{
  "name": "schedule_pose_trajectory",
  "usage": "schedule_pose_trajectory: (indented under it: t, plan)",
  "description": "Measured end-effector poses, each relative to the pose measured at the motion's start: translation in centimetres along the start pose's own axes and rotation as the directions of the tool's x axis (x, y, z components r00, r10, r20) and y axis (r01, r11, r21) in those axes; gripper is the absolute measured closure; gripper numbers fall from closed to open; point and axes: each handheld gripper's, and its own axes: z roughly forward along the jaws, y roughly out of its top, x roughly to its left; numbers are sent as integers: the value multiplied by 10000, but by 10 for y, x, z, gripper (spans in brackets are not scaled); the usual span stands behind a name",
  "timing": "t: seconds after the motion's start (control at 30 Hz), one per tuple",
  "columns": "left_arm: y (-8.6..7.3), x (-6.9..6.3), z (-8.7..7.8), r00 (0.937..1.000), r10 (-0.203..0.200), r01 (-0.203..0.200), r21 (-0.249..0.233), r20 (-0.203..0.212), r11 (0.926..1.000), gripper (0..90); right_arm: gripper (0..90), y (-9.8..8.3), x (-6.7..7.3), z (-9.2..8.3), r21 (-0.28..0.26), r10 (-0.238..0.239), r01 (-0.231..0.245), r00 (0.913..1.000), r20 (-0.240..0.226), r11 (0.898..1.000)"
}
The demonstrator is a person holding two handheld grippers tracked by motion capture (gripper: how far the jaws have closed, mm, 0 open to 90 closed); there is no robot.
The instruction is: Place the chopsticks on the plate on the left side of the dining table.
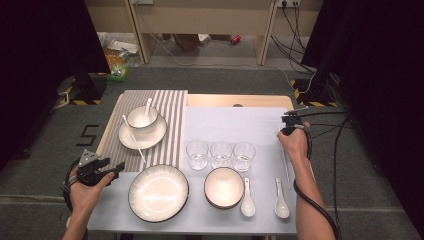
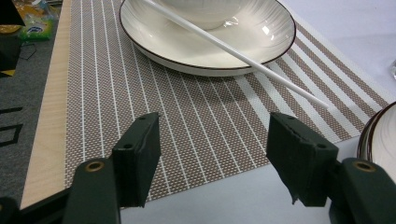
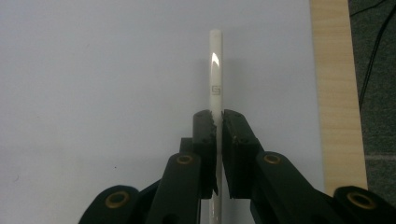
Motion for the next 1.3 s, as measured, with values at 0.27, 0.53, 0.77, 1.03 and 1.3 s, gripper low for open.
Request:
schedule_pose_trajectory:
  t: [0.27, 0.53, 0.77, 1.03, 1.3]
  plan:
    - [-1, -1, 2, 10000, 31, -31, 3, 9, 10000, 344, 844, -2, -1, 9, 271, -35, 29, 9997, 239, 9996]
    - [-1, -1, 2, 10000, 16, -16, 33, -12, 10000, 344, 833, -5, -1, 11, 256, -90, 85, 9998, 194, 9996]
    - [-1, -1, 1, 10000, -29, 29, -64, -11, 10000, 344, 787, -14, -1, -6, 572, -311, 306, 9995, 83, 9979]
    - [-1, -2, 2, 10000, 24, -24, -28, 23, 10000, 344, 775, -33, -3, -22, 1976, -543, 568, 9984, -180, 9786]
    - [-1, -3, 2, 10000, 27, -27, 4, 21, 10000, 345, 793, -35, -1, -19, 2588, -557, 576, 9983, -146, 9642]
